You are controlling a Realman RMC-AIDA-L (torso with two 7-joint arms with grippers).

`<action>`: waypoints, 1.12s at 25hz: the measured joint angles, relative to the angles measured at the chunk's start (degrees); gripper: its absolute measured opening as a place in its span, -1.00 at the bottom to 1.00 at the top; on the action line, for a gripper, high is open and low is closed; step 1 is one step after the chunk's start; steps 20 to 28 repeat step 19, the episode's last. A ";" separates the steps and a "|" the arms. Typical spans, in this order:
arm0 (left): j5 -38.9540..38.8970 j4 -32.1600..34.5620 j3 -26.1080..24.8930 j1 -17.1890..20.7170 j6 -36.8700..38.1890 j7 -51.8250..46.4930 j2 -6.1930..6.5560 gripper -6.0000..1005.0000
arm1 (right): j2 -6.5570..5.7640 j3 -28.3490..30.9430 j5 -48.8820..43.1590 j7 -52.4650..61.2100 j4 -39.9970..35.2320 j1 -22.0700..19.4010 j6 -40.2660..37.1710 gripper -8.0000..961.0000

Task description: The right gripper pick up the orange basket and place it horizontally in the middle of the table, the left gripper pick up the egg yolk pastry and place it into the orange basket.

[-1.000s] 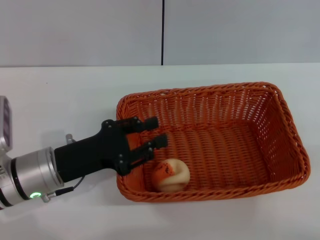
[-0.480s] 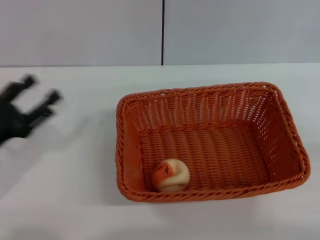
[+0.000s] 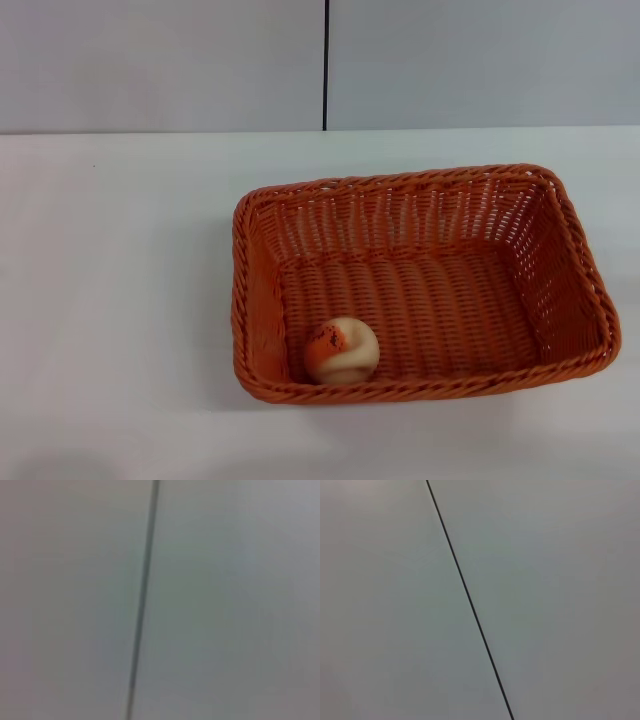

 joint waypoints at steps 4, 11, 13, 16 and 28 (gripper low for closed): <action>-2.66 0.38 -0.07 1.40 0.43 1.94 -0.05 0.58 | 0.04 0.03 -0.08 -0.56 0.17 0.43 1.41 0.58; -3.61 2.17 -0.12 1.77 0.76 2.82 -0.09 0.58 | 0.13 0.05 0.12 -1.74 0.29 0.81 1.86 0.58; -3.60 2.44 -0.13 1.78 0.79 2.82 0.01 0.58 | 0.08 0.05 0.15 -1.74 0.28 0.82 1.96 0.58; -3.64 2.45 -0.14 2.05 0.51 2.83 0.06 0.58 | 0.13 0.05 0.18 -1.94 0.29 0.84 2.02 0.58; -3.87 2.45 -0.10 2.48 -0.29 2.69 0.08 0.58 | 0.13 0.11 0.20 -1.93 0.29 0.95 1.69 0.58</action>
